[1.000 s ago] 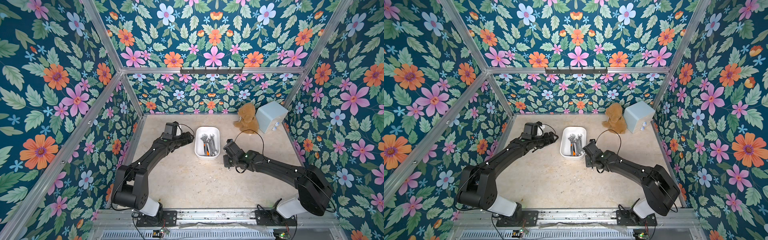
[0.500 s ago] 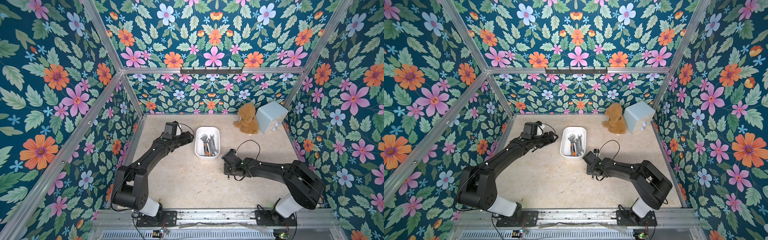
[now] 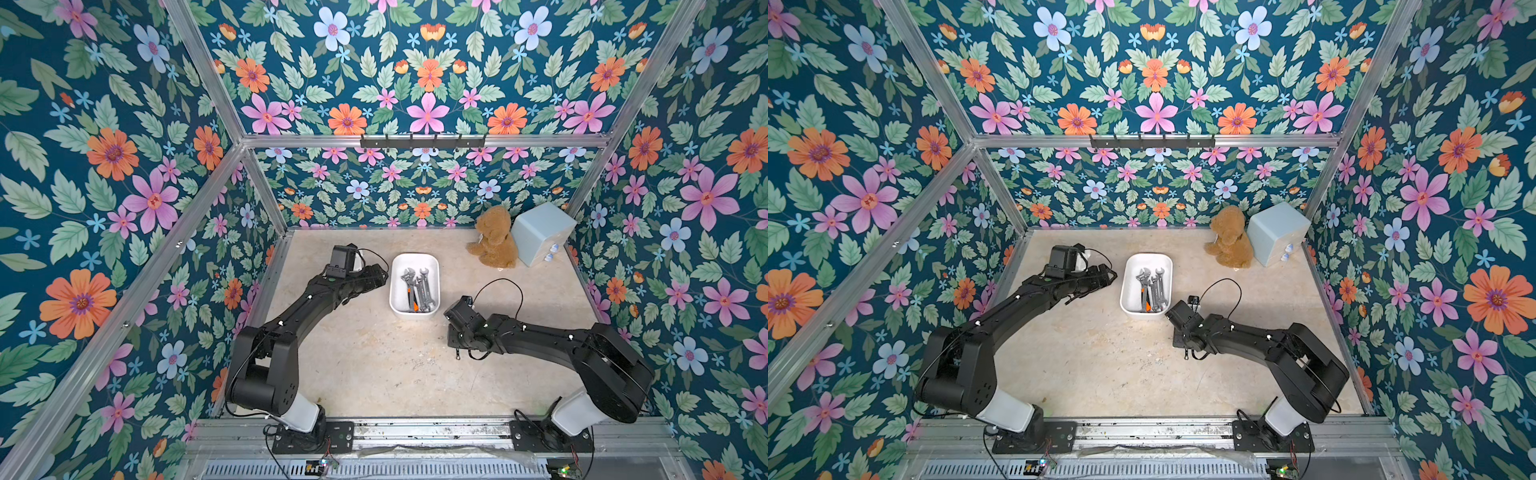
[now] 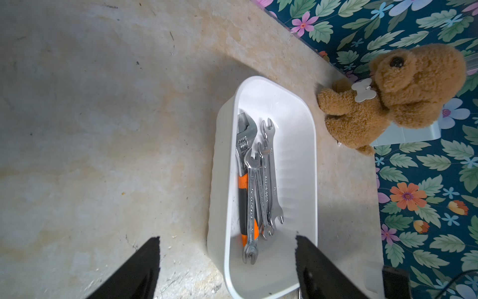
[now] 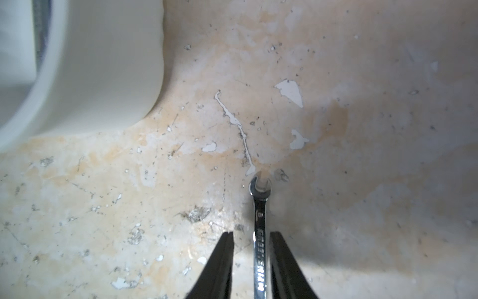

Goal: Take out the wrench from the storage box
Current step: Place the wrench at the center of the board, then pick up the wrench from the storage box.

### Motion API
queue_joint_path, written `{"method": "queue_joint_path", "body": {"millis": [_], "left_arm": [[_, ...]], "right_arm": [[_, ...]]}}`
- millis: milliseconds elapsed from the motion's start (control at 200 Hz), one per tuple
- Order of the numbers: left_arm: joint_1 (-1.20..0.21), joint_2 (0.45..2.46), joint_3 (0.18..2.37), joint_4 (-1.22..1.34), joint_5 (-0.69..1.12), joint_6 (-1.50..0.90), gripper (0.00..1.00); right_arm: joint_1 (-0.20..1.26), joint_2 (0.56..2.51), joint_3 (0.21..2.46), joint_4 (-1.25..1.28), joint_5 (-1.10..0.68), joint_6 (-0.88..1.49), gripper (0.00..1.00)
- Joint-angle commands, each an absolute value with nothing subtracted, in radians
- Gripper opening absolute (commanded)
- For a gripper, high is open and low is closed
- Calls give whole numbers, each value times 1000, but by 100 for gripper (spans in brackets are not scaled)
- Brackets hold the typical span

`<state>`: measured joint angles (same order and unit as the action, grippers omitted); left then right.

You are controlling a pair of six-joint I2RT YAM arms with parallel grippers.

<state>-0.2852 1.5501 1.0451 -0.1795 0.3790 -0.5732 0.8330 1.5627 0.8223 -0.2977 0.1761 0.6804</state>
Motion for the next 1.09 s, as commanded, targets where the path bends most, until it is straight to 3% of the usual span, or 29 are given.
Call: {"method": "queue_joint_path", "body": {"millis": [0,395,1090], "left_arm": [[-284,1562,1048,-165,366,-561,85],[-284,1677,1088,-159,397,-587,84],[-284,1721,1013,-5,545,-645,86]], "right_arm": [[833,1540,835,-322,182,645,35],[810,1498,940,-326,174,480,39],[681,1549,1050,-196,-113,488,40]]}}
